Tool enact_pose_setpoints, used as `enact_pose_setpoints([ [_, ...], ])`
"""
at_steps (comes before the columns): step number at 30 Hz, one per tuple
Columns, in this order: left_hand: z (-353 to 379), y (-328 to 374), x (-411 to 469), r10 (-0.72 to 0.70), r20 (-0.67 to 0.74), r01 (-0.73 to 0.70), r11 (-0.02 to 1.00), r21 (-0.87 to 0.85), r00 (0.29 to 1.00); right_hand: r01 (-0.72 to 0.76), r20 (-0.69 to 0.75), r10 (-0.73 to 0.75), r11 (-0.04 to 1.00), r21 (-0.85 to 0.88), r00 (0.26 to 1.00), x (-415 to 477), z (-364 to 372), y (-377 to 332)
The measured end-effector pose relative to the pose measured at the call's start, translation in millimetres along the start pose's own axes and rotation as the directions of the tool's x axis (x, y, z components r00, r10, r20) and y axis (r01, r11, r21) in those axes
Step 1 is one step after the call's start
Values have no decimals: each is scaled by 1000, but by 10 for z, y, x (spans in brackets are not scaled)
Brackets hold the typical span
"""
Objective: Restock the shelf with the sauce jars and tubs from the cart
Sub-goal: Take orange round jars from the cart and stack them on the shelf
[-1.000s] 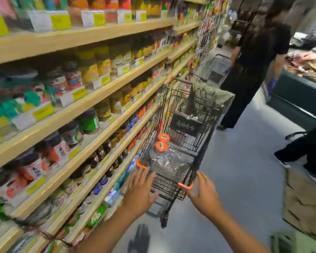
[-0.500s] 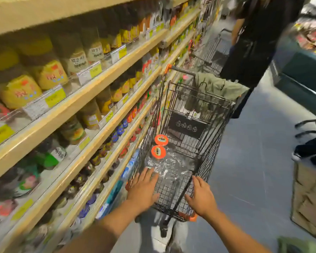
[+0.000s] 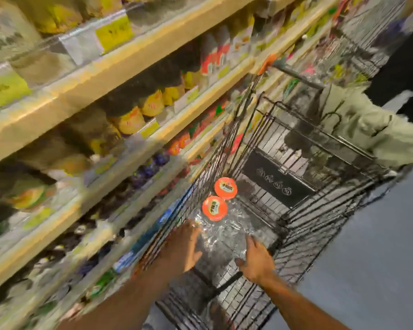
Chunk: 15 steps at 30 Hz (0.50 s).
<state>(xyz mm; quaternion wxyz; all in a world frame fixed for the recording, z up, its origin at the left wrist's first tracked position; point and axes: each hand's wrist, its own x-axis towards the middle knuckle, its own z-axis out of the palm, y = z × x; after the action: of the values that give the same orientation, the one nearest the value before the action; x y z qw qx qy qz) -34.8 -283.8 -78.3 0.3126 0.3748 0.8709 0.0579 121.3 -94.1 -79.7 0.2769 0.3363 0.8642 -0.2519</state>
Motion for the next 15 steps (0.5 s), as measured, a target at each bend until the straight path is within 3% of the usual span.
enact_pose_setpoints([
  [3, 25, 144, 372, -125, 98, 130, 990, -46, 987, 41, -2, -41, 999, 35, 999, 554, -20, 180],
  [7, 312, 101, 991, -281, 286, 364, 883, -296, 916, -48, 156, 16, 977, 208, 988, 1201, -78, 265],
  [9, 527, 27, 1303, -412, 318, 518, 729, -446, 854, -167, 246, 74, 909, 382, 967, 1525, -17, 305],
  [11, 687, -31, 1622, -524, 387, 638, 479, -603, 759, -263, 317, 109, 825, 500, 942, 1819, 87, 330],
  [13, 723, -10, 1861, -566, 430, 654, 280, -703, 704, -301, 343, 118, 778, 551, 932, 2046, 188, 298],
  [15, 753, 16, 2014, -566, 459, 637, 158, -755, 685, -323, 359, 104, 707, 629, 927, 2191, 265, 240],
])
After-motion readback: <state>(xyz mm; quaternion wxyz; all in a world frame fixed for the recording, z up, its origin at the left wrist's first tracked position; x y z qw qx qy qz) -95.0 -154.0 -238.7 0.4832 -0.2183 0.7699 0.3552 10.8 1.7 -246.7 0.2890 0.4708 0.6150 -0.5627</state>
